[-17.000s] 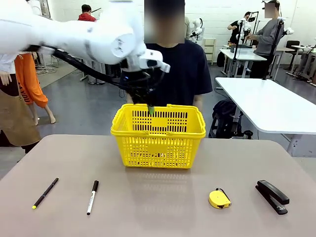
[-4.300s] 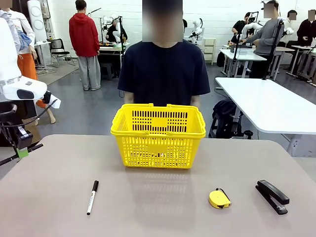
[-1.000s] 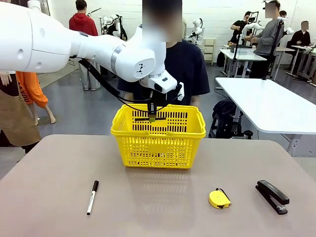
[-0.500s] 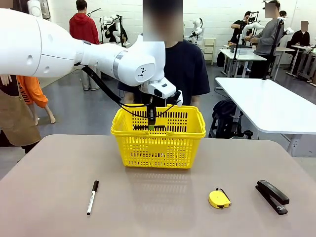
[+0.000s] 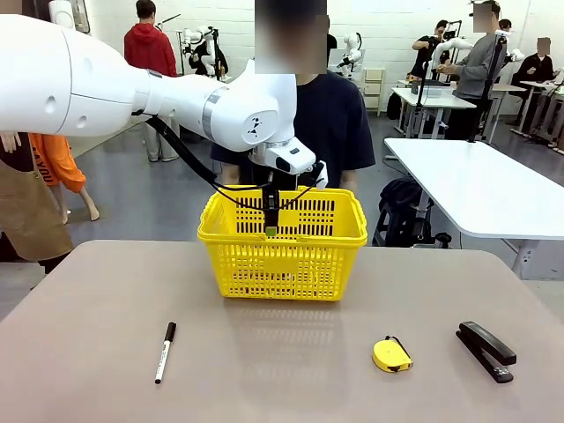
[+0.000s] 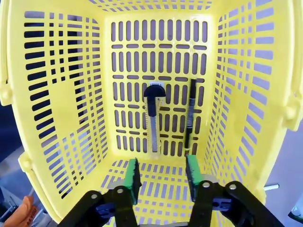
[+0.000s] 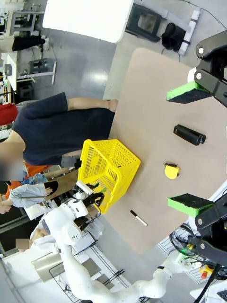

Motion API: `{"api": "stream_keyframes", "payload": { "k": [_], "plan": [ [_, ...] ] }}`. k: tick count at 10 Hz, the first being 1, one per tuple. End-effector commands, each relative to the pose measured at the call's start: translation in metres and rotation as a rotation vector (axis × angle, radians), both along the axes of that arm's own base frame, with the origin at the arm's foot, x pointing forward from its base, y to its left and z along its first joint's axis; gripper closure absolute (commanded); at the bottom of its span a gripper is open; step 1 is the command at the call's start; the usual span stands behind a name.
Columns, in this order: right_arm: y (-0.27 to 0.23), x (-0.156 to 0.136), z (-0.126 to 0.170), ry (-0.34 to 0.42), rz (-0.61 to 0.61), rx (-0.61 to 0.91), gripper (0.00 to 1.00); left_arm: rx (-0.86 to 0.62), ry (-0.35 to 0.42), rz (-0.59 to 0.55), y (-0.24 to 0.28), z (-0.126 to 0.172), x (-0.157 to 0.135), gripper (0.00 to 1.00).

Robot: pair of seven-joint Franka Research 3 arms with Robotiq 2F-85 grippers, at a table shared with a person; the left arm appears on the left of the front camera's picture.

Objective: Place the items the person wants into the basket.
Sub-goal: Pick up the item the person points to and place it in the Market Basket.

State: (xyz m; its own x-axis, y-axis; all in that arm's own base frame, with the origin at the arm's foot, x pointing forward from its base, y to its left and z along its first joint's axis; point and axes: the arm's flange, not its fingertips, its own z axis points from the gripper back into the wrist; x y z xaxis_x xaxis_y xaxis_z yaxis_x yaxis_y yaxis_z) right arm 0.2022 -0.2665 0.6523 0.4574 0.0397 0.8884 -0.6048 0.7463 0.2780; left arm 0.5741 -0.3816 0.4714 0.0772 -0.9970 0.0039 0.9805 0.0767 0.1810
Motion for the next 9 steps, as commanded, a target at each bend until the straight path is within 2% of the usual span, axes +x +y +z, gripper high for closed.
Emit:
{"api": "stream_keyframes", "payload": {
  "k": [1, 4, 6, 7, 8, 9],
  "plan": [
    [0.000, 0.002, 0.000, -0.029, 0.013, 0.012, 0.00, -0.011, 0.026, -0.026, 0.007, 0.007, -0.006, 0.00],
    [0.000, 0.002, 0.000, -0.029, 0.013, 0.012, 0.00, -0.022, 0.024, -0.027, 0.003, 0.015, -0.020, 0.00],
    [0.000, 0.002, 0.000, -0.029, 0.013, 0.012, 0.00, 0.003, 0.003, -0.028, 0.002, 0.025, -0.048, 0.00],
    [0.000, 0.002, 0.000, -0.029, 0.013, 0.012, 0.00, 0.000, -0.044, -0.022, 0.005, 0.036, -0.065, 0.00],
    [0.000, 0.002, 0.000, -0.029, 0.013, 0.012, 0.00, -0.016, -0.131, -0.023, 0.007, 0.053, -0.080, 0.00],
    [0.000, 0.002, 0.000, -0.029, 0.013, 0.012, 0.00, -0.028, -0.185, -0.047, 0.008, 0.070, -0.095, 0.00]
  ]
}}
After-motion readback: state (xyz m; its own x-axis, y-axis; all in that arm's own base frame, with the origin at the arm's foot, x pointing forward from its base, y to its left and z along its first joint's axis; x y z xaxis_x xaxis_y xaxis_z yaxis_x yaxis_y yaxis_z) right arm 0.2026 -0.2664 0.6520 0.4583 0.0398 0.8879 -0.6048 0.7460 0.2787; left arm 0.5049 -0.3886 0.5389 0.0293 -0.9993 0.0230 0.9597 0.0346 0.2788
